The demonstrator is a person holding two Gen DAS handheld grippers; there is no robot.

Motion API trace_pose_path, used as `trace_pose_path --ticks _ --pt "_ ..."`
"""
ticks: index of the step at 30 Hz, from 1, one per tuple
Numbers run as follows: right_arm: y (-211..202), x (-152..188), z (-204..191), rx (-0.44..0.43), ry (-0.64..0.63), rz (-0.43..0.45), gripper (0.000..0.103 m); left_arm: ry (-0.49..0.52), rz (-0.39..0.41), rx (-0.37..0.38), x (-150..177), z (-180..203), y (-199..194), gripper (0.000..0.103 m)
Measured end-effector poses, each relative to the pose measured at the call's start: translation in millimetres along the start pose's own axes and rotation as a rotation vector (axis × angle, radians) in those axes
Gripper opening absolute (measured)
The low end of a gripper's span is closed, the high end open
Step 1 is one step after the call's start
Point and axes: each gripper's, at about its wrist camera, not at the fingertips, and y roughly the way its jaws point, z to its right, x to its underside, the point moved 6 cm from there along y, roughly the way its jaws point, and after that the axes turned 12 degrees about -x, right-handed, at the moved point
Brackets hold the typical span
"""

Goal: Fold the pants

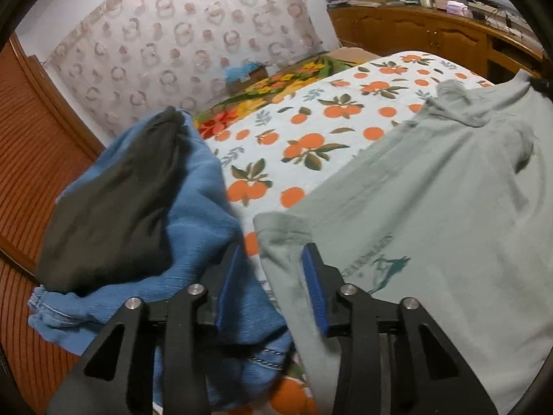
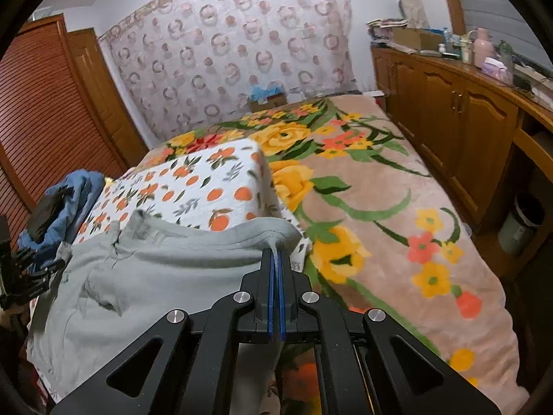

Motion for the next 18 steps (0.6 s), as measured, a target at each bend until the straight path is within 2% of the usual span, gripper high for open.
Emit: trace_pose_path --ticks 7,11,16,18 --pt "-18 -10 7 0.035 -0.004 0.045 0.001 -0.078 0.001 0.019 0 -12 -4 0.034" --pt "-11 -4 2 0.049 -0.023 0.015 0.001 -0.122 0.002 0.045 1 -15 -11 0.034" --pt "-5 0 2 0.047 -0.010 -0.019 0.002 -0.175 0.022 0.134 5 -13 -30 0.045" --pt "-8 1 0 0.043 -0.003 -0.022 0.009 -0.172 0.038 0.165 7 -8 -37 0.046"
